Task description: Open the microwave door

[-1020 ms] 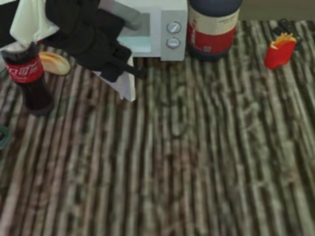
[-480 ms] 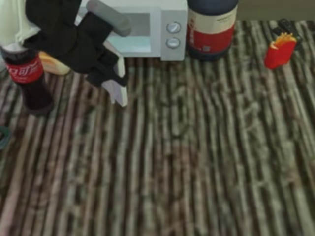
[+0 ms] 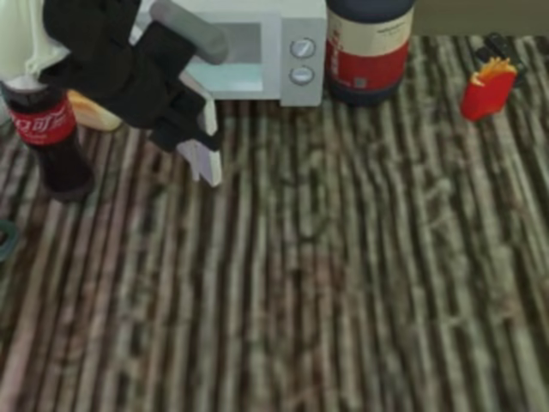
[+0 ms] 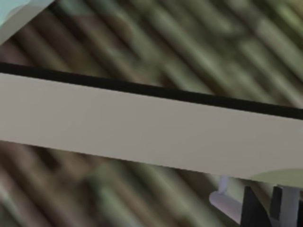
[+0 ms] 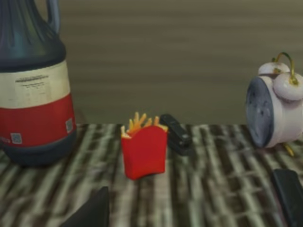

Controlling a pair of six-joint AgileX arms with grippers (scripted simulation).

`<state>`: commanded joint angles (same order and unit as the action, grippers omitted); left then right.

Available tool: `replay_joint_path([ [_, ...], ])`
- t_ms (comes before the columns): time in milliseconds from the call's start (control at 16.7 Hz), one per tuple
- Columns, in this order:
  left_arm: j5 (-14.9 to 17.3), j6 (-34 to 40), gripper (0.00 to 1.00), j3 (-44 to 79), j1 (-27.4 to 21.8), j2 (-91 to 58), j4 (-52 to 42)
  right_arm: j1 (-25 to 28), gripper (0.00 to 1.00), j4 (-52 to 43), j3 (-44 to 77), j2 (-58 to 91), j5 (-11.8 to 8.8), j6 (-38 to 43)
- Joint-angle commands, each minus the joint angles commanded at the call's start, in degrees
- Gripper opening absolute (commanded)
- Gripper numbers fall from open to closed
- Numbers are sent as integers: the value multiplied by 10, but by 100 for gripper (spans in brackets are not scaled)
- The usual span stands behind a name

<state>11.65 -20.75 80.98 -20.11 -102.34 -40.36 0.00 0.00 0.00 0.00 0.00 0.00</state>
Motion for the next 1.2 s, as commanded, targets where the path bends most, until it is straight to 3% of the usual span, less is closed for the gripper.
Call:
replay_joint_path([
  [1200,12,-19,0,-3,6,3,-6,0,100,0,0,0,0,0],
])
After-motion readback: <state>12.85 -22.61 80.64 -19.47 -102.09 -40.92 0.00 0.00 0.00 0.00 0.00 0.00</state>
